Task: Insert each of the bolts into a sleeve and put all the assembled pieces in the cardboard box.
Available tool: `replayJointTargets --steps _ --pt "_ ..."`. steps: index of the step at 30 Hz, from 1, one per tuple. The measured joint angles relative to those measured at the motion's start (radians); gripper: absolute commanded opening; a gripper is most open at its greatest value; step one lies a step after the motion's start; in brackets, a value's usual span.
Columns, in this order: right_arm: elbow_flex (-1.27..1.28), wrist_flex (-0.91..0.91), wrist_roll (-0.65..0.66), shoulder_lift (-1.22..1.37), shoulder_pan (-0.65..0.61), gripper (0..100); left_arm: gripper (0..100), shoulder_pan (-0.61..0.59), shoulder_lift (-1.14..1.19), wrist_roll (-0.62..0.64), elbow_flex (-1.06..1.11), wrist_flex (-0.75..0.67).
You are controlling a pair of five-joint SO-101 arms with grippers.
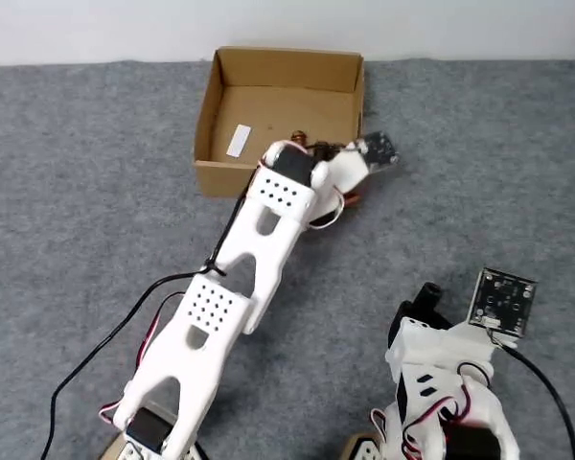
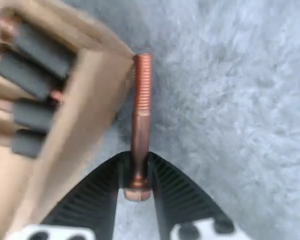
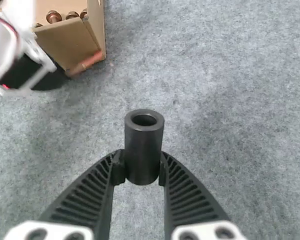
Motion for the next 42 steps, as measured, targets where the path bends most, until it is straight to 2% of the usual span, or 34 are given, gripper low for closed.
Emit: replayJointTargets --steps 4,10,16,22,27,31,38,42 --pt "0.000 0.000 0.000 0.000 0.000 0.8 0 0.015 -0.212 0.015 0.215 0.000" --pt "0.000 0.000 0.000 0.000 0.000 0.8 0 0.048 -0.623 0.023 0.746 -0.002" --pt "0.000 0.000 0.000 0.000 0.000 0.8 0 0.009 -1.034 0.189 1.194 -0.002" --pt "0.000 0.000 0.000 0.000 0.000 0.8 0 -0.132 -1.289 0.486 1.422 -0.041" --pt "0.000 0.000 0.000 0.000 0.000 0.8 0 -0.244 -1.306 0.723 1.536 -0.072" --pt "0.000 0.000 0.000 0.000 0.000 0.8 0 -0.327 -1.309 0.878 1.605 -0.160" --pt "0.000 0.000 0.000 0.000 0.000 0.8 0 -0.377 -1.309 1.439 1.711 -0.318" --pt "0.000 0.000 0.000 0.000 0.000 0.8 1 -0.377 -1.309 1.634 1.757 -0.404"
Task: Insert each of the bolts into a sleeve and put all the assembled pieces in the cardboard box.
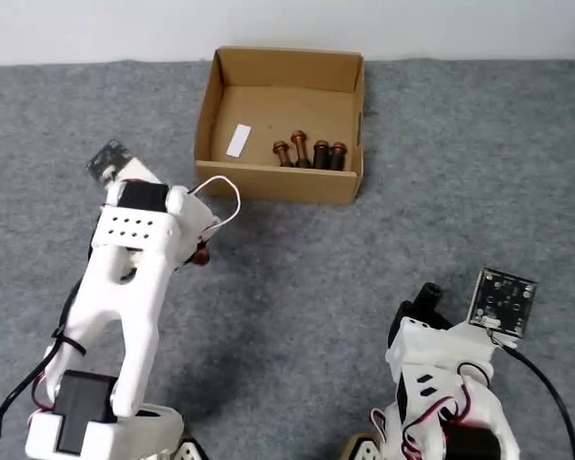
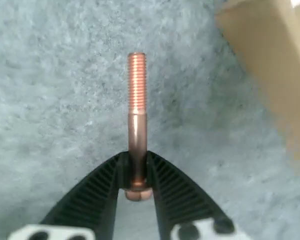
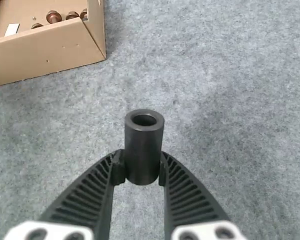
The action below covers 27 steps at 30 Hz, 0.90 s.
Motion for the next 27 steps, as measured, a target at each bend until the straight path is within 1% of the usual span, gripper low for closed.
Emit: replayJointTargets --steps 2,5,7,9,12,15,17,20,22,24,27 --pt "0.000 0.000 0.000 0.000 0.000 0.8 6 0.000 0.000 0.035 0.008 -0.012" --pt "0.000 0.000 0.000 0.000 0.000 0.8 18 0.000 0.000 0.049 0.008 -0.011" --pt "0.000 0.000 0.000 0.000 0.000 0.8 23 0.000 -0.002 0.052 0.008 0.011" --pt "0.000 0.000 0.000 0.000 0.000 0.8 21 0.003 -0.009 0.052 0.008 0.051" --pt "0.000 0.000 0.000 0.000 0.000 0.8 14 0.031 -0.018 0.051 0.008 0.118" --pt "0.000 0.000 0.000 0.000 0.000 0.8 7 0.044 -0.018 -0.009 0.003 0.181" --pt "0.000 0.000 0.000 0.000 0.000 0.8 4 0.043 -0.018 -0.104 -0.018 0.201" --pt "0.000 0.000 0.000 0.000 0.000 0.8 3 0.025 -0.018 -0.315 -0.040 0.203" --pt "0.000 0.000 0.000 0.000 0.000 0.8 3 0.009 -0.018 -0.493 -0.046 0.199" --pt "0.000 0.000 0.000 0.000 0.000 0.8 3 -0.008 -0.018 -0.697 -0.046 0.186" --pt "0.000 0.000 0.000 0.000 0.000 0.8 3 -0.035 -0.018 -1.059 -0.046 0.147"
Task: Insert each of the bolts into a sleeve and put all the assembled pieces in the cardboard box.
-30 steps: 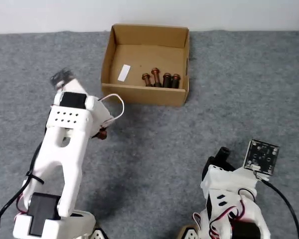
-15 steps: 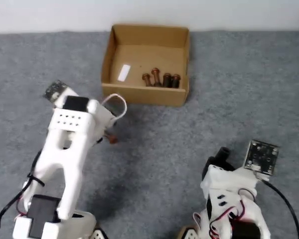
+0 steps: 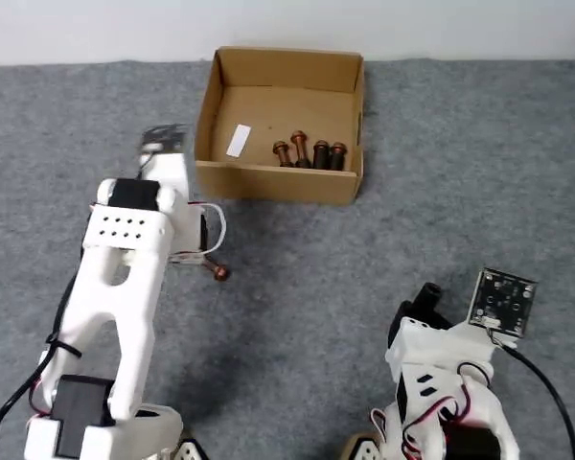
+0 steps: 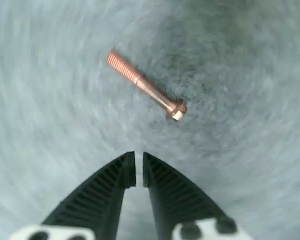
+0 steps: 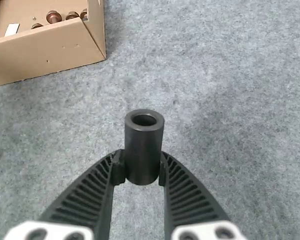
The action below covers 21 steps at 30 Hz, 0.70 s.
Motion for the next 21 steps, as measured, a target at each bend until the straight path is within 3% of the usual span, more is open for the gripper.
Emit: replayJointTargets --steps 5,9,14,21 --pt "0.000 0.000 0.000 0.000 0.000 0.8 3 -0.014 0.000 -0.657 0.000 -0.054" --pt "0.000 0.000 0.000 0.000 0.000 0.8 3 -0.012 0.025 -1.016 0.000 -0.063" --pt "0.000 0.000 0.000 0.000 0.000 0.8 15 -0.012 0.146 -1.244 0.000 -0.063" --pt "0.000 0.000 0.000 0.000 0.000 0.8 16 -0.008 0.301 -1.274 -0.107 -0.083"
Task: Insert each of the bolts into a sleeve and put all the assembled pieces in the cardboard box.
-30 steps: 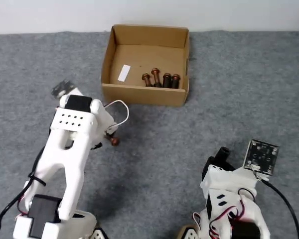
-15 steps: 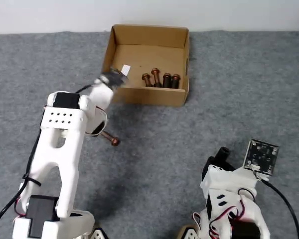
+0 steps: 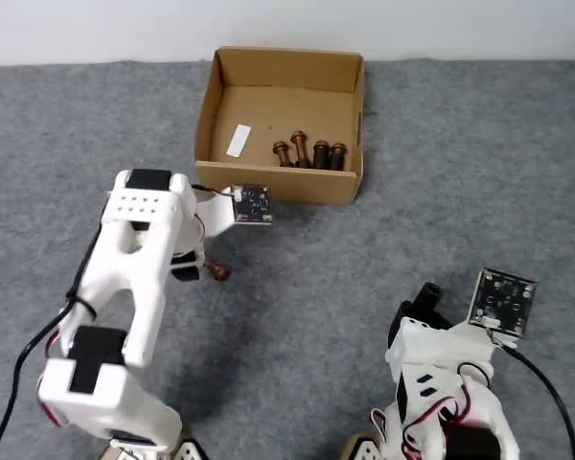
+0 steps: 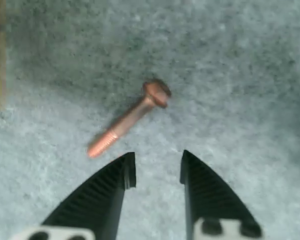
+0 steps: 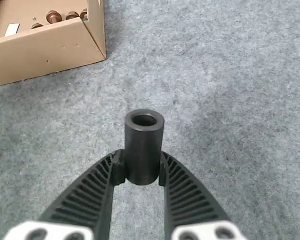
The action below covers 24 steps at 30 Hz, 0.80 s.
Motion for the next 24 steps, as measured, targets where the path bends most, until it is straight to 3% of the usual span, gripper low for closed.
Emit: replayJointTargets --steps 16,24 --pt "0.000 0.000 0.000 0.000 0.000 0.8 16 0.038 0.338 0.000 -0.236 -0.034" --pt "0.000 0.000 0.000 0.000 0.000 0.8 4 0.078 0.390 -0.005 -0.250 -0.031"
